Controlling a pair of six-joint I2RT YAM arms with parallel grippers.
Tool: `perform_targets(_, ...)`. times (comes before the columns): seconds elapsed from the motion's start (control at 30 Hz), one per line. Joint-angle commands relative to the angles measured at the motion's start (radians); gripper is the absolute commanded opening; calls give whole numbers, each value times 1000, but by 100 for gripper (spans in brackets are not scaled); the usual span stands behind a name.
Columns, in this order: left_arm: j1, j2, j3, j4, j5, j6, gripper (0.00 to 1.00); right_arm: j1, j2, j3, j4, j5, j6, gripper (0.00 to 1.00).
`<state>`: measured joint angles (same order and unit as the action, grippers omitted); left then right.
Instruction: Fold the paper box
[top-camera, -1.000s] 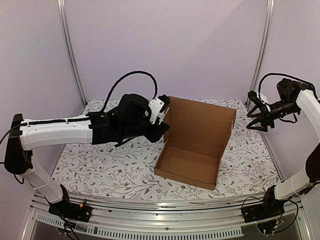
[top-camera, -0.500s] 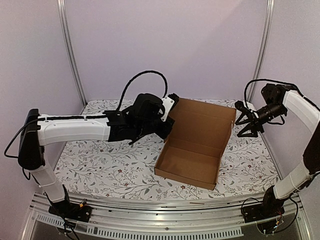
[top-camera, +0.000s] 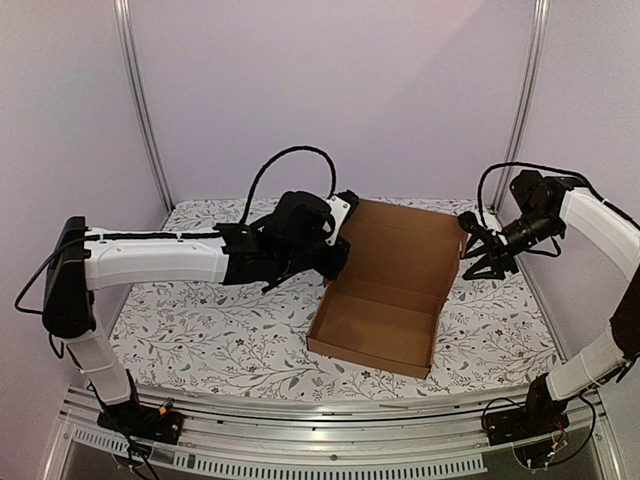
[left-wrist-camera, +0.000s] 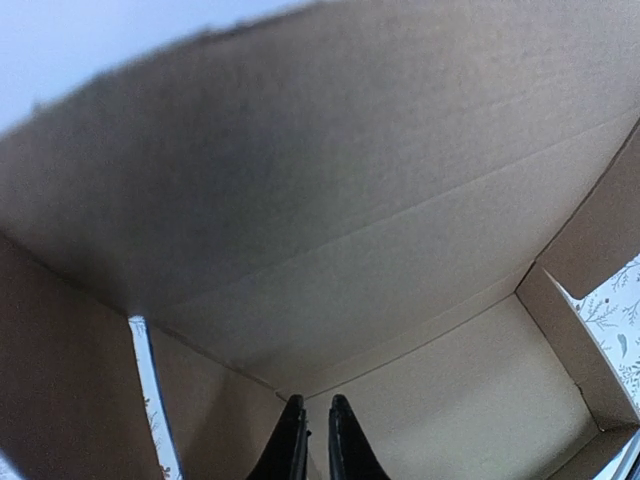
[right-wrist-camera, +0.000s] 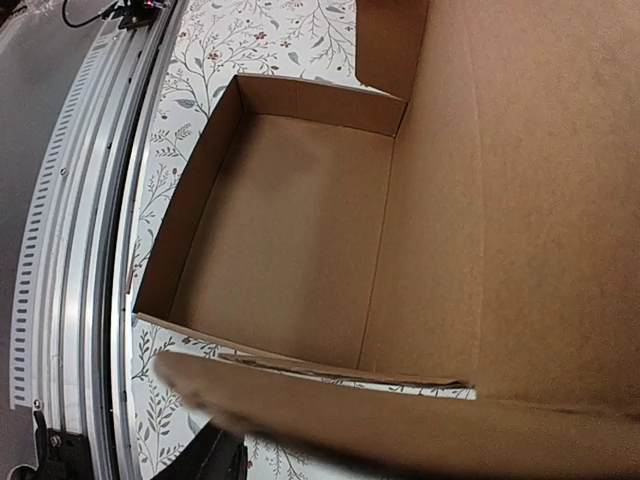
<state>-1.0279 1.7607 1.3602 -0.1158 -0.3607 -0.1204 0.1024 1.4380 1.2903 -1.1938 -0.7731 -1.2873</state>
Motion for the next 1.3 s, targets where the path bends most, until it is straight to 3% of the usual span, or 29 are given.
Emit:
perform_targets(0.0,11,-35,-42,9,23,-73,9,16,-54,-50,58,-2,34,51)
perform_targets(0.27,0,-34,-59,24,48,-164,7,68,-177,-174,238,38,146,48)
perform_targets(0.53,-29,-24,-83,5,-14,-216,4,85,-259,-275,430,69,300,47)
perform_targets(1.27,-144,-22,-108,-51,-161,-329,0,88,-333,-315,295,-9,321,46)
